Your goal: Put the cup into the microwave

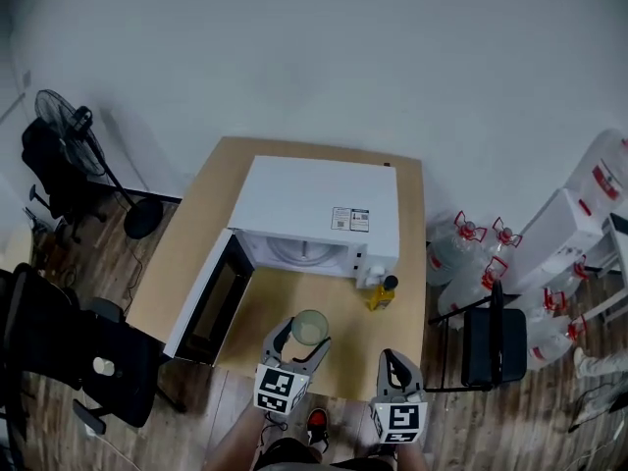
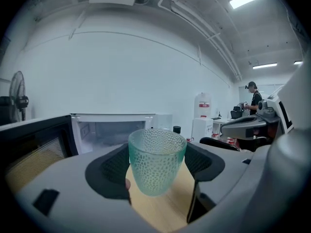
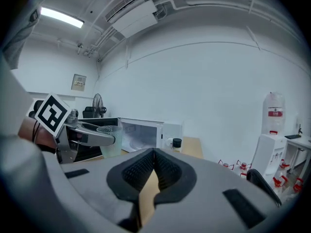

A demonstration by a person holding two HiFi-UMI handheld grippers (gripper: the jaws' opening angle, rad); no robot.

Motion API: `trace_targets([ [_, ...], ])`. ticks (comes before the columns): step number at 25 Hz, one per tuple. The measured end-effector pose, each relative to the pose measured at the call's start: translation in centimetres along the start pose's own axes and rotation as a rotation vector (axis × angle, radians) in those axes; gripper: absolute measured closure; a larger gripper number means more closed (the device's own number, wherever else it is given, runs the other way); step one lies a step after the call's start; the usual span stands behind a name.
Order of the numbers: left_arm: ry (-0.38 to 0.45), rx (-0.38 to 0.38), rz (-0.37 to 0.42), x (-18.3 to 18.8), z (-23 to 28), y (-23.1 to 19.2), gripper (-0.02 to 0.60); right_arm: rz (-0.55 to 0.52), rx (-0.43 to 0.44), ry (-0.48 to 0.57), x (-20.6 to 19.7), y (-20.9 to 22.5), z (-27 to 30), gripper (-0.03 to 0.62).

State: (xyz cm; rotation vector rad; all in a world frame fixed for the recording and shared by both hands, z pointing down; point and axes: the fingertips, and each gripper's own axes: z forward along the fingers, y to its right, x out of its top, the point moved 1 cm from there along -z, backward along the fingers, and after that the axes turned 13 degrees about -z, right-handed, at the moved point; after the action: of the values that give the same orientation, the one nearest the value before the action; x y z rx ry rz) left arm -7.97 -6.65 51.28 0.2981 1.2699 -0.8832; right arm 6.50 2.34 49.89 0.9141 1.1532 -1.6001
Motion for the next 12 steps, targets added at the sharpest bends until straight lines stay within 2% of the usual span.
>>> trace_targets([
  [12,0.068,0.085,-0.008,2.3,-5.1,-3.6,0.213,-0.021,0.054,0.074,4.4,-3.5,2.4,0.576],
])
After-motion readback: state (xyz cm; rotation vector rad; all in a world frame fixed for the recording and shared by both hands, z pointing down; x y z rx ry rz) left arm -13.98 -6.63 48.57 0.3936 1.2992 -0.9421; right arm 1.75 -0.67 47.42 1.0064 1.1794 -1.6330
